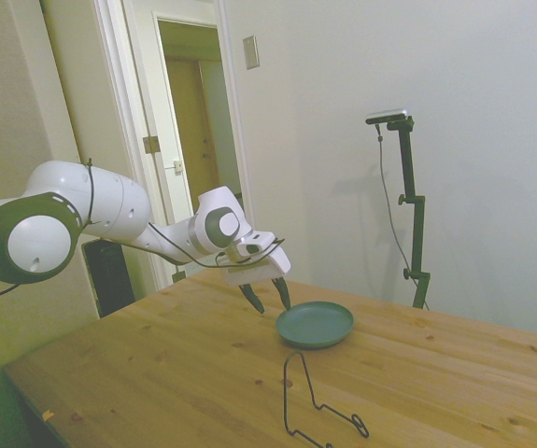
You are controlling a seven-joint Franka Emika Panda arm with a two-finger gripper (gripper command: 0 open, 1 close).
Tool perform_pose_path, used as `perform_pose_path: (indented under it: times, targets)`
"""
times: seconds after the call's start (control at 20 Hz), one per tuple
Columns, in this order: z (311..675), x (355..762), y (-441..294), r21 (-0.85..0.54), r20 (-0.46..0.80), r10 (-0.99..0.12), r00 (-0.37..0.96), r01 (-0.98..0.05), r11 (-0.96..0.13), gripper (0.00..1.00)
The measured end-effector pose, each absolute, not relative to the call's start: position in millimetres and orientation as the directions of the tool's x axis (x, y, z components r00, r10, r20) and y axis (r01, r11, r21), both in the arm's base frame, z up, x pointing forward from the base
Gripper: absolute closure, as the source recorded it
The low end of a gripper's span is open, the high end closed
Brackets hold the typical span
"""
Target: Load the plate
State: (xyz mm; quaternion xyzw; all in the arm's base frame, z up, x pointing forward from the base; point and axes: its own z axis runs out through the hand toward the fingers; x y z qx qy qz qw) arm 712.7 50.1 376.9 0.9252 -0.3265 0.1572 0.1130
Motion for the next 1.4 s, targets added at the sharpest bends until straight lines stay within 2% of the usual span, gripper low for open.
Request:
perform_pose_path:
  times: [0.45,1.4]
  targets:
    - [358,721,54,0.117,0.391,-0.548,0.74,-0.63,-0.768,0.0]
    - [355,724,30,0.18,0.439,-0.542,0.716,-0.661,-0.728,0.0]
